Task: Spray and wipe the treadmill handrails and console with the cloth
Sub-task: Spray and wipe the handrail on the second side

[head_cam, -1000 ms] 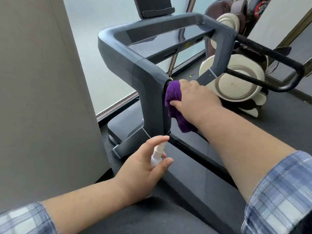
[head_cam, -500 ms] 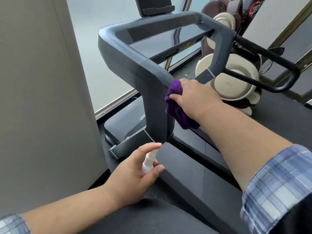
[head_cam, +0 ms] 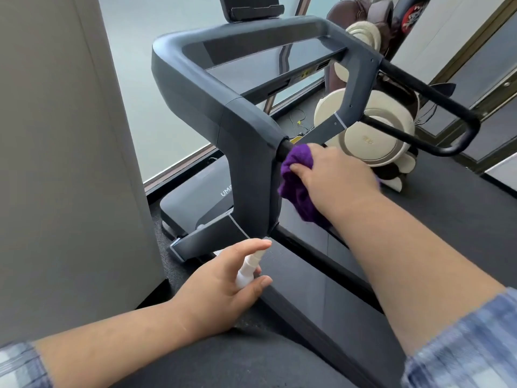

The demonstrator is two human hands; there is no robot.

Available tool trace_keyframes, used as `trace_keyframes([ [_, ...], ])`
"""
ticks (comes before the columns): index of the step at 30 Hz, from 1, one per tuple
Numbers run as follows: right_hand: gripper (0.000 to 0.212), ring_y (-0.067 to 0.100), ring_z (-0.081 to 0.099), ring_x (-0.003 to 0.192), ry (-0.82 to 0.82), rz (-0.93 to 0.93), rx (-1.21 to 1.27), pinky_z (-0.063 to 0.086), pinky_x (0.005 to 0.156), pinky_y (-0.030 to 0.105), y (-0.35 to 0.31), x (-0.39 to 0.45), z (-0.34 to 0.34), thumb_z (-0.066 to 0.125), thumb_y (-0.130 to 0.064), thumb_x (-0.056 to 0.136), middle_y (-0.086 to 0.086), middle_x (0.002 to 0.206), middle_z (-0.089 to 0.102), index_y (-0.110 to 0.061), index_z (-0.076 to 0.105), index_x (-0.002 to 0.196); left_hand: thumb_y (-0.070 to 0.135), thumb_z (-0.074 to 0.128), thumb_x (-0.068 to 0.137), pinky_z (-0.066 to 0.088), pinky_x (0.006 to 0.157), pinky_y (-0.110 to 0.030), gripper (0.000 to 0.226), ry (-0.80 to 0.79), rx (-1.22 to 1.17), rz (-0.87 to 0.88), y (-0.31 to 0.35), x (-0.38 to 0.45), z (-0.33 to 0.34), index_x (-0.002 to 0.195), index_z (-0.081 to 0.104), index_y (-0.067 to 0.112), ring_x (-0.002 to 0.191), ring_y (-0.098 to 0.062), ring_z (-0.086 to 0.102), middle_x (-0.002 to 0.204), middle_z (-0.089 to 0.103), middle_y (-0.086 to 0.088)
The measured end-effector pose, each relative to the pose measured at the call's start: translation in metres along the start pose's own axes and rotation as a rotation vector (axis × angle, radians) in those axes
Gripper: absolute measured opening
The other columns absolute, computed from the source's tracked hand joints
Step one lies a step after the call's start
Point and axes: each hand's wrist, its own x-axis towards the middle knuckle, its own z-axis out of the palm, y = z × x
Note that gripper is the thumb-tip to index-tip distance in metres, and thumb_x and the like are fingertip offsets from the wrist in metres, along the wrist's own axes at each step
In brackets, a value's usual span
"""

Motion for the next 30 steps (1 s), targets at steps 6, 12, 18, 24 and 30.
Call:
trace_keyframes([
  [6,0.043,0.038,0.060,0.105,-0.094,-0.036,0.121,0.049,0.079,0.044,-0.012,0.018,-0.006,0.039,-0.065,0.096,0.005,0.116,0.059,-0.035,0.050,0.125,0.050,0.058,0.088,0.042,0.084,-0.006,0.050,-0.063,0.017,0.063,0.009,0.002,0.009,0.131,0.034,0.059,0.099,0.007,0.062,0.126,0.044,0.044],
  [12,0.036,0.028,0.063,0.091,-0.122,-0.001,0.199,0.052,0.078,0.042,0.031,-0.012,-0.009,0.037,-0.063,0.097,-0.003,0.101,0.067,-0.035,0.058,0.107,0.049,0.059,0.090,0.050,0.083,-0.014,0.051,-0.022,0.065,0.119,0.004,-0.004,0.004,0.134,0.035,0.056,0.097,0.007,0.062,0.129,0.048,0.036],
  [18,0.058,0.038,0.060,0.104,-0.120,0.017,0.075,0.050,0.082,0.045,-0.017,0.022,-0.011,0.033,-0.071,0.095,0.007,0.112,0.061,-0.022,0.056,0.115,0.050,0.057,0.090,0.058,0.077,-0.034,0.052,-0.008,0.092,0.152,0.005,-0.002,0.008,0.134,0.032,0.056,0.093,-0.003,0.064,0.117,0.054,0.018],
  [24,0.059,0.032,0.056,0.094,-0.160,-0.030,0.070,0.041,0.074,0.039,-0.011,0.030,-0.010,0.039,-0.074,0.092,0.006,0.110,0.062,-0.020,0.051,0.114,0.055,0.055,0.087,0.056,0.079,-0.037,0.052,-0.068,0.096,0.116,0.012,-0.011,0.031,0.131,0.028,0.062,0.091,-0.013,0.067,0.112,0.064,0.007],
  [30,0.057,0.035,0.060,0.106,-0.161,-0.084,0.046,0.046,0.079,0.042,0.003,0.015,-0.011,0.049,-0.066,0.092,0.007,0.119,0.061,-0.021,0.049,0.127,0.058,0.052,0.086,0.055,0.083,-0.038,0.052,-0.122,0.127,0.099,0.031,-0.014,0.051,0.130,0.024,0.064,0.097,-0.011,0.066,0.117,0.062,0.007],
])
